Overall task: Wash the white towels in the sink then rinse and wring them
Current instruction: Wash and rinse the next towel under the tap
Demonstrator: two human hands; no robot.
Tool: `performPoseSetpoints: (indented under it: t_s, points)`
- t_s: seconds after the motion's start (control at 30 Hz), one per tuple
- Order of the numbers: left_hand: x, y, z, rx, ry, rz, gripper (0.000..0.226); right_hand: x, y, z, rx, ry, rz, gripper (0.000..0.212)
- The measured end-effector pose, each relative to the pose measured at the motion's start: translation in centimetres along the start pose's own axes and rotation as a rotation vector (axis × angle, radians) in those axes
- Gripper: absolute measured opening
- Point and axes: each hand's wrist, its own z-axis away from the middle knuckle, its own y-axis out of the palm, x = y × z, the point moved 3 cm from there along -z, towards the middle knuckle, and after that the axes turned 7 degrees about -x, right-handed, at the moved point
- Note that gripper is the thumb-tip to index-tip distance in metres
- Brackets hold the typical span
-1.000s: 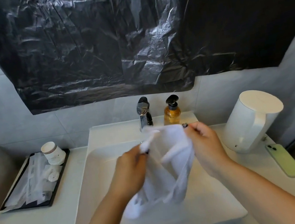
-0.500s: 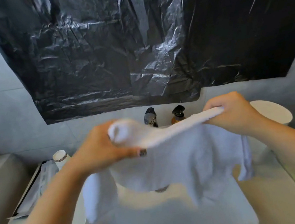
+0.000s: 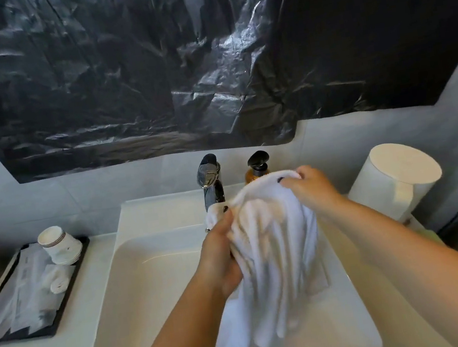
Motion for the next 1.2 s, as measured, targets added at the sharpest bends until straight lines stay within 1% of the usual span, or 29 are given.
performPoseSetpoints:
  t_s: [0.03,0.07,0.1,0.13,0.17,0.2,0.27,0.33,0.47,0.6,0.63,0.7,0.73,0.9,1.07,1.2]
  points:
    - [-0.2,0.9,-0.7,-0.017,0.005,0.053,0.049,0.4,-0.1,-0.7,-0.071,-0.096,0.049,0.008]
    - [-0.3,1.8,-1.5,-0.034,0.008,0.097,0.05,0.9,-0.1,-1.0,-0.107,-0.179,0.077,0.01]
    - [-0.4,2.6,-2.3,-0.053,0.008,0.133,0.049,1.2,0.1,-1.4,-0.109,-0.247,0.102,0.029]
    - [-0.6,3.3,-3.1,-0.084,0.01,0.159,0.049,1.5,0.5,-1.6,-0.072,-0.31,0.136,0.044]
    - [-0.7,3.9,-3.9,-0.125,0.011,0.183,0.047,1.7,1.0,-1.9,-0.02,-0.377,0.206,0.053]
    - [-0.7,4.4,-4.7,-0.171,0.01,0.204,0.045,1.8,1.5,-2.1,0.029,-0.43,0.303,0.058]
    - [-0.7,5.1,-6.1,-0.26,0.003,0.228,0.042,2.0,2.3,-3.0,0.087,-0.486,0.461,0.06]
    - [-0.7,5.6,-6.8,-0.304,-0.002,0.241,0.04,1.8,2.6,-3.8,0.098,-0.496,0.508,0.058]
    - [-1.2,6.3,-7.2,-0.35,0.02,0.265,0.034,0.7,2.7,-4.6,0.094,-0.479,0.456,0.059]
    - [-1.6,6.7,-7.8,-0.415,0.046,0.158,0.022,0.0,3.3,-5.3,0.069,-0.453,0.356,0.06]
    - [-1.8,6.8,-7.9,-0.429,0.045,0.101,0.023,-0.1,3.5,-5.4,0.064,-0.458,0.344,0.059]
    - [-2.3,7.0,-8.1,-0.421,0.041,0.016,0.039,-0.1,3.7,-5.5,0.057,-0.468,0.343,0.057]
    - [-2.6,7.1,-8.1,-0.411,0.042,0.008,0.042,-0.1,3.6,-5.5,0.058,-0.467,0.346,0.057]
    - [-3.3,6.8,-8.7,-0.415,0.057,-0.044,0.032,0.7,3.2,-6.0,0.068,-0.454,0.329,0.053]
    - [-3.7,7.4,-7.4,-0.344,0.034,-0.022,0.042,1.3,2.9,-5.8,0.063,-0.45,0.339,0.052]
    - [-4.2,7.6,-6.4,-0.313,0.053,-0.017,0.045,1.4,3.1,-5.7,0.084,-0.438,0.367,0.053]
